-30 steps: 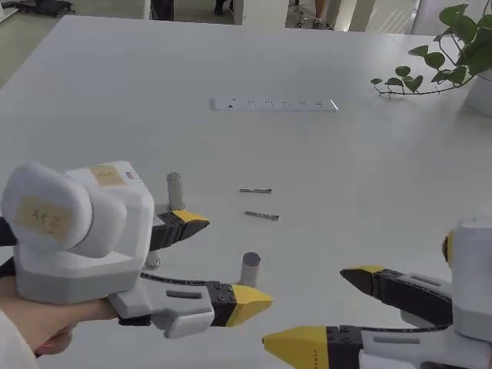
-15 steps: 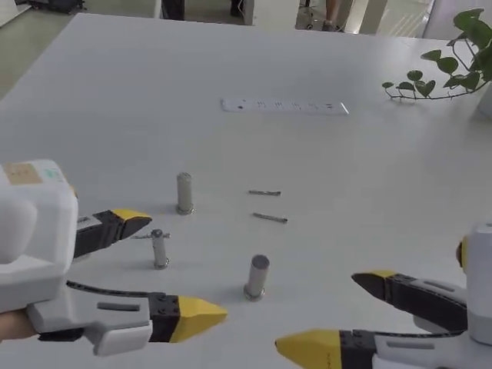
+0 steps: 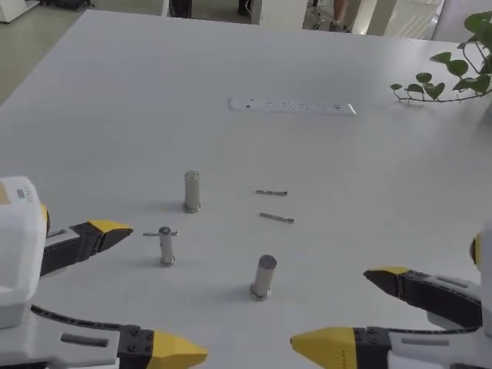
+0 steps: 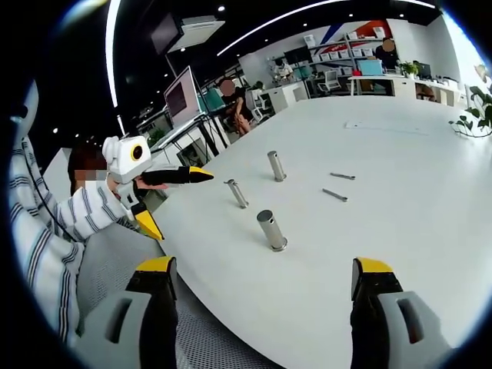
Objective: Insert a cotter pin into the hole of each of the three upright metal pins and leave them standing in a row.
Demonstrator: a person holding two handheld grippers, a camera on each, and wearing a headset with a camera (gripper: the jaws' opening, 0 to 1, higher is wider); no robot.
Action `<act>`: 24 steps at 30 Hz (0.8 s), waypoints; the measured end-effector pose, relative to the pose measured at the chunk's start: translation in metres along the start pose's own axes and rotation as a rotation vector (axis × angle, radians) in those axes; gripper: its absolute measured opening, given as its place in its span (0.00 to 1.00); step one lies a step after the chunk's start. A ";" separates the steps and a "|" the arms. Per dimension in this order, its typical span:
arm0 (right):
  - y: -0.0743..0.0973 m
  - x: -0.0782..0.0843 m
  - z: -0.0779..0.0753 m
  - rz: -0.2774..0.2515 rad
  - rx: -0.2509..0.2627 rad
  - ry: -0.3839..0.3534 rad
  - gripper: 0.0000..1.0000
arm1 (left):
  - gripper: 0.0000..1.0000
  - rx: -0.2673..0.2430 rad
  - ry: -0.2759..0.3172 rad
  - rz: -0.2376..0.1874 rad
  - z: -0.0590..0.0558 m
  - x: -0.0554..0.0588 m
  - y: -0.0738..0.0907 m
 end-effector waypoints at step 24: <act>-0.009 -0.017 -0.043 0.137 0.001 0.186 0.85 | 0.99 -0.057 0.048 -0.035 0.010 -0.001 0.020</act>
Point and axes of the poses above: the centre of the closed fingertips' face, and the gripper's own axes: y roughly backward along the fingers, z roughly to its left, x roughly out of its underside, the point moved 4 cm from there along y, roughly backward along the fingers, and after that the axes turned 5 degrees about -z, right-handed, at the moved point
